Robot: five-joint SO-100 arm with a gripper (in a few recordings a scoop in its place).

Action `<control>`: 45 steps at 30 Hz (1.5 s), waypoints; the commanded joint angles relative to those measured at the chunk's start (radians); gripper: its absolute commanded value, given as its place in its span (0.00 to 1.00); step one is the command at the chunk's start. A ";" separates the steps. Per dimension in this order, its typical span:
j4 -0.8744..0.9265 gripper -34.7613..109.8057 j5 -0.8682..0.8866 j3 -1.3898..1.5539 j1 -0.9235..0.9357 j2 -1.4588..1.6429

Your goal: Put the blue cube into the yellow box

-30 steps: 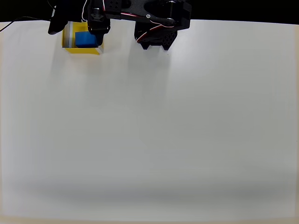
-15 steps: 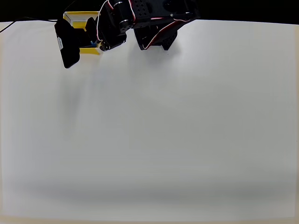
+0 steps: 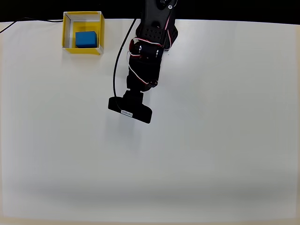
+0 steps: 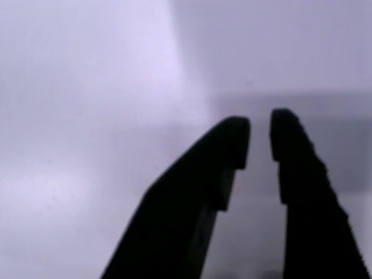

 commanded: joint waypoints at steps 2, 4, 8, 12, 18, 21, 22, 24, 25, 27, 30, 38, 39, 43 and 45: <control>-0.012 0.24 -0.014 0.164 -0.086 0.265; 0.029 0.24 -0.014 0.216 -0.091 0.341; 0.115 0.24 -0.028 0.327 -0.100 0.494; 0.198 0.24 -0.015 0.351 -0.104 0.538; 0.227 0.24 0.020 0.351 -0.046 0.551; 0.227 0.24 0.035 0.351 -0.038 0.552; 0.225 0.24 0.044 0.351 -0.038 0.552; 0.224 0.24 0.052 0.351 -0.038 0.552; 0.224 0.24 0.052 0.351 -0.038 0.552; 0.224 0.24 0.052 0.351 -0.044 0.554; 0.224 0.24 0.051 0.351 -0.048 0.551; 0.224 0.24 0.051 0.351 -0.048 0.549; 0.224 0.24 0.051 0.351 -0.048 0.549; 0.224 0.24 0.051 0.351 -0.048 0.549; 0.224 0.24 0.051 0.351 -0.048 0.549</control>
